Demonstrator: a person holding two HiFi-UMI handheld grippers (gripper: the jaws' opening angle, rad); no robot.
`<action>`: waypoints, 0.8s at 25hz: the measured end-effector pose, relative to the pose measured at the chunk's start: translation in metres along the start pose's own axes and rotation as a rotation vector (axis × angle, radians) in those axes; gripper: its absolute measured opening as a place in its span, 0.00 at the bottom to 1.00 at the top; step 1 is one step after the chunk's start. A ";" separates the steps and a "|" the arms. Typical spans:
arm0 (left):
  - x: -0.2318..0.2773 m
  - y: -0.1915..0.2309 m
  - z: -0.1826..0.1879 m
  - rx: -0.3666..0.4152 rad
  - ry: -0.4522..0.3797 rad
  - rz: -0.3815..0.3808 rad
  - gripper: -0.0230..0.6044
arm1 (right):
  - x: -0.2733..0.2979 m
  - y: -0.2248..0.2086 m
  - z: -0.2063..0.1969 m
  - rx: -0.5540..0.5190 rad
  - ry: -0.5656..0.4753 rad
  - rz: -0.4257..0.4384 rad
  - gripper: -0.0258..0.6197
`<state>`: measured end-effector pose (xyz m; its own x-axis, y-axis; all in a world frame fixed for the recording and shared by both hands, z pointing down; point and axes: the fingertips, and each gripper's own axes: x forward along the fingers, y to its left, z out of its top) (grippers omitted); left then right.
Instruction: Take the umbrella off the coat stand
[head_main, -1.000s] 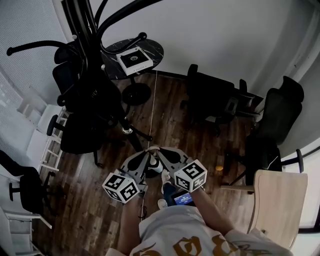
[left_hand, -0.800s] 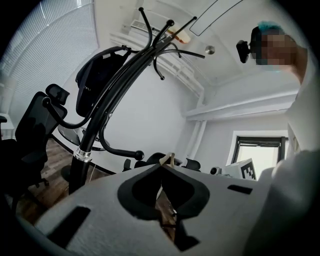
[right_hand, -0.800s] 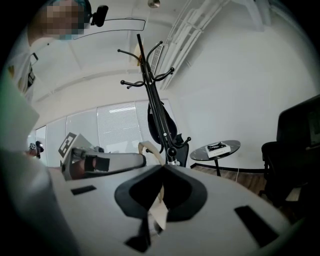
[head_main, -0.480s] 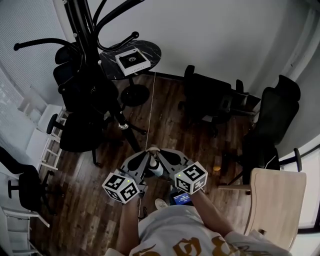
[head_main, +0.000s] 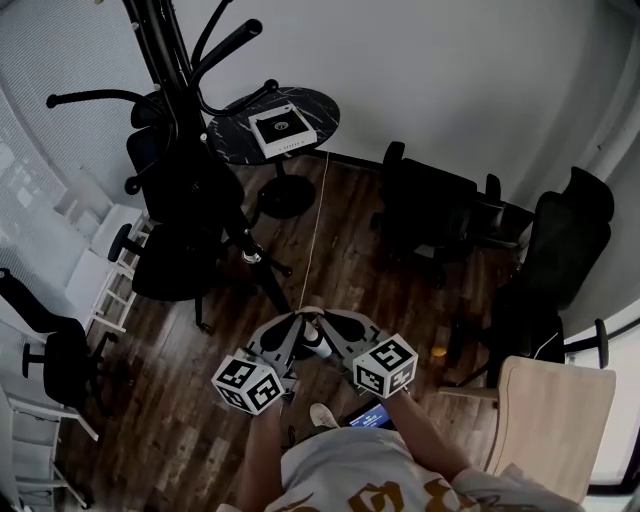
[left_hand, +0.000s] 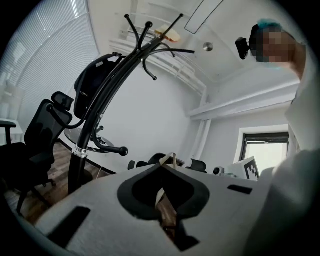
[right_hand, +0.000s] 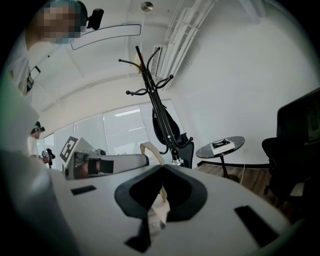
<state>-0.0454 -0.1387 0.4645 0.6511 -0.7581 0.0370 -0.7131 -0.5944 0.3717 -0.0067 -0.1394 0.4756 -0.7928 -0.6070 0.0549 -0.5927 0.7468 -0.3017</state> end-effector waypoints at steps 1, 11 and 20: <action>-0.001 -0.003 -0.001 -0.001 -0.001 0.008 0.07 | -0.004 0.001 -0.001 0.001 0.006 0.005 0.07; 0.000 -0.044 -0.002 0.023 -0.050 0.056 0.07 | -0.044 0.005 0.010 -0.018 0.019 0.056 0.07; 0.004 -0.075 -0.016 0.017 -0.031 0.062 0.07 | -0.075 0.000 0.010 -0.001 0.032 0.049 0.07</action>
<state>0.0147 -0.0927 0.4517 0.5977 -0.8012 0.0306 -0.7560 -0.5505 0.3541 0.0543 -0.0963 0.4623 -0.8249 -0.5609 0.0704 -0.5533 0.7758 -0.3033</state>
